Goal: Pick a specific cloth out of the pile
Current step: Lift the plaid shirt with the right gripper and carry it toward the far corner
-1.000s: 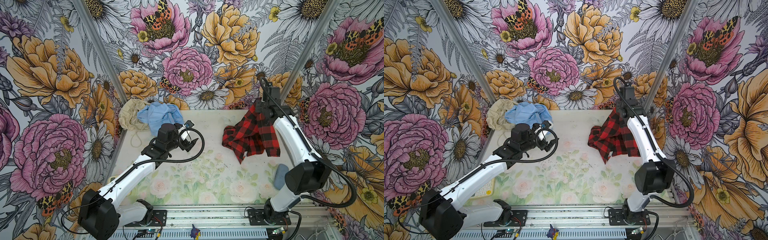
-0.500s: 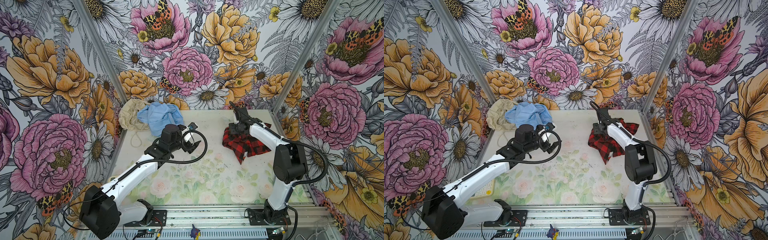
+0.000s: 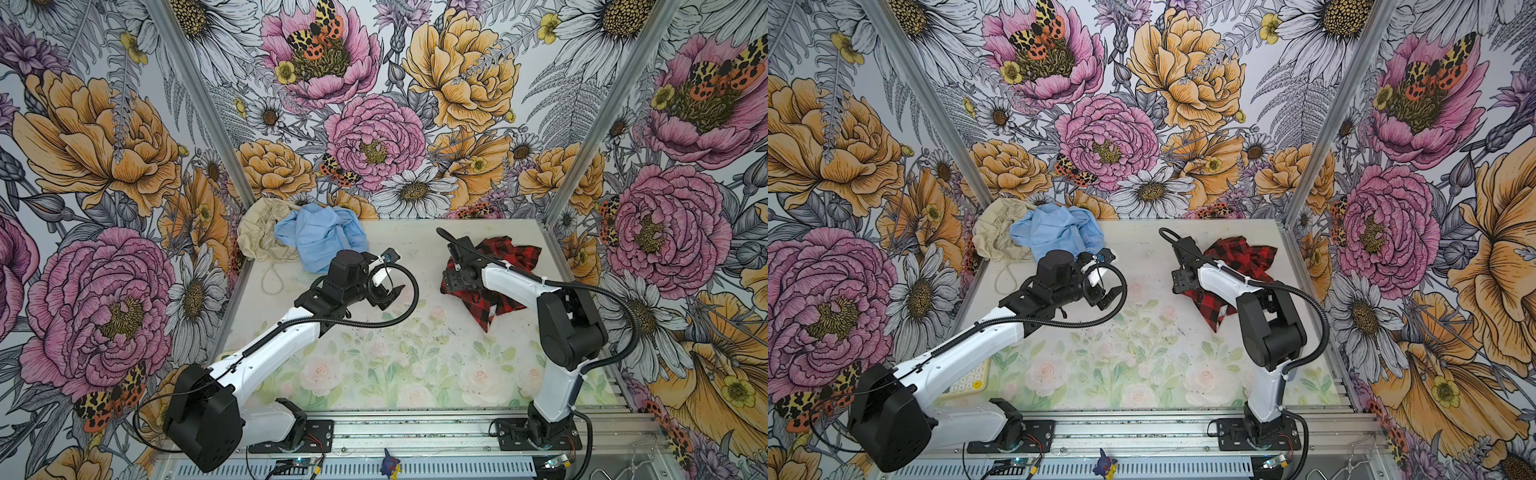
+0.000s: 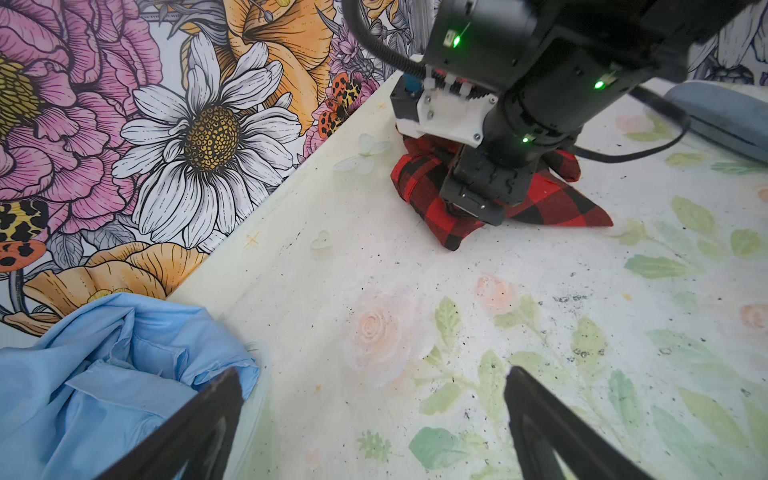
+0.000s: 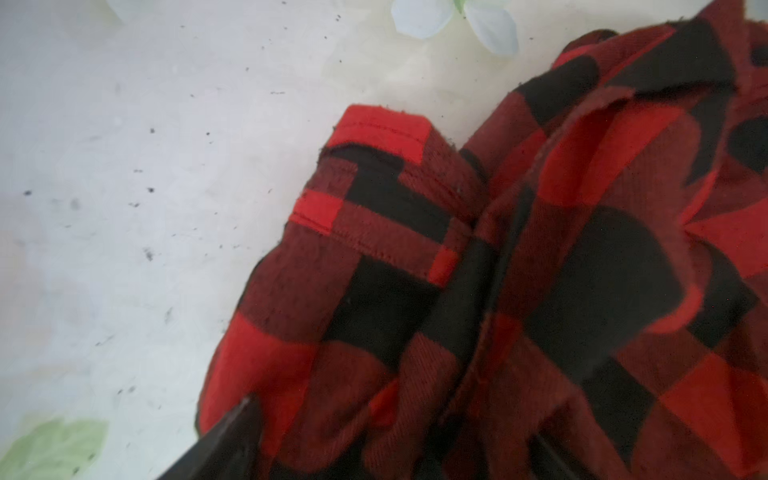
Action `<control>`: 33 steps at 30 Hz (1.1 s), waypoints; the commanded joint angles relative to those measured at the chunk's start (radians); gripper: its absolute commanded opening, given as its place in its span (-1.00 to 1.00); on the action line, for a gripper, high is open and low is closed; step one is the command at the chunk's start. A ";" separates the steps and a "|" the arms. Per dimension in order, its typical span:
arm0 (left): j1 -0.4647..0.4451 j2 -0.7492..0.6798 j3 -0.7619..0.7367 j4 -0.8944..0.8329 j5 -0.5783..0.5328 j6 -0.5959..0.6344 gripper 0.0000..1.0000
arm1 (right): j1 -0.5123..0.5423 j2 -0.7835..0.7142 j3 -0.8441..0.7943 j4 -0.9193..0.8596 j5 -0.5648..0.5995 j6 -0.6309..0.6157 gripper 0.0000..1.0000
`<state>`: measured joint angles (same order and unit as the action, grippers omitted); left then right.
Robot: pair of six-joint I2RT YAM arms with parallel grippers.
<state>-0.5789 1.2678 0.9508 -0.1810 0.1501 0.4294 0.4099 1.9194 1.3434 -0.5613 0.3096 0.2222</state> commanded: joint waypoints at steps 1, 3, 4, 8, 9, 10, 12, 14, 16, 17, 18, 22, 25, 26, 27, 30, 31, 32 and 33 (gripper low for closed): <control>-0.008 0.000 0.023 -0.002 -0.014 0.016 0.98 | 0.018 0.086 0.065 -0.073 0.141 0.025 0.66; -0.010 -0.003 0.022 -0.002 -0.015 0.019 0.98 | 0.019 0.100 0.074 -0.072 0.130 0.029 0.53; -0.009 -0.004 0.022 -0.002 -0.018 0.019 0.97 | 0.019 0.104 0.080 -0.072 0.120 0.023 0.37; -0.009 -0.006 0.023 -0.002 -0.022 0.018 0.97 | 0.015 0.081 0.108 -0.071 0.067 0.004 -0.74; -0.009 -0.005 0.023 -0.003 -0.023 0.019 0.98 | 0.011 0.066 0.123 -0.069 0.022 -0.009 -0.92; -0.009 -0.007 0.024 -0.005 -0.025 0.018 0.98 | 0.007 0.052 0.137 -0.069 -0.025 -0.022 -1.00; -0.009 -0.006 0.026 -0.005 -0.024 0.018 0.98 | -0.007 0.015 0.190 -0.071 -0.095 -0.033 -1.00; -0.009 -0.011 0.026 -0.007 -0.022 0.017 0.97 | -0.032 -0.033 0.234 -0.074 -0.137 -0.034 -1.00; -0.010 -0.014 0.025 -0.007 -0.027 0.017 0.98 | -0.082 -0.089 0.274 -0.077 -0.195 -0.019 -1.00; -0.010 -0.015 0.024 -0.009 -0.030 0.018 0.98 | -0.114 -0.121 0.299 -0.078 -0.228 -0.008 -1.00; -0.010 -0.018 0.025 -0.008 -0.033 0.018 0.98 | -0.143 -0.152 0.322 -0.083 -0.239 -0.004 -1.00; -0.010 -0.017 0.026 -0.006 -0.044 0.017 0.97 | -0.218 -0.228 0.439 -0.144 -0.188 -0.039 -1.00; -0.010 -0.014 0.028 -0.006 -0.043 0.014 0.98 | -0.276 -0.256 0.548 -0.186 -0.192 -0.035 -1.00; -0.010 -0.013 0.031 -0.006 -0.044 0.014 0.98 | -0.289 -0.261 0.584 -0.191 -0.193 -0.032 -1.00; -0.010 -0.014 0.030 -0.006 -0.044 0.014 0.98 | -0.294 -0.265 0.621 -0.192 -0.187 -0.035 -1.00; -0.010 -0.016 0.031 -0.007 -0.046 0.013 0.98 | -0.294 -0.245 0.745 -0.197 -0.174 -0.052 -1.00; -0.010 -0.017 0.030 -0.006 -0.045 0.014 0.98 | -0.295 -0.233 0.787 -0.199 -0.170 -0.056 -1.00; -0.010 -0.018 0.029 -0.005 -0.045 0.013 0.97 | -0.295 -0.220 0.838 -0.206 -0.165 -0.060 -1.00; -0.010 -0.018 0.029 -0.006 -0.047 0.013 0.98 | -0.295 -0.205 0.896 -0.216 -0.146 -0.064 -1.00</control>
<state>-0.5808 1.2678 0.9520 -0.1829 0.1196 0.4305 0.1074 1.6859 2.1216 -0.7727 0.1337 0.1825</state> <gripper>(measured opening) 0.987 0.078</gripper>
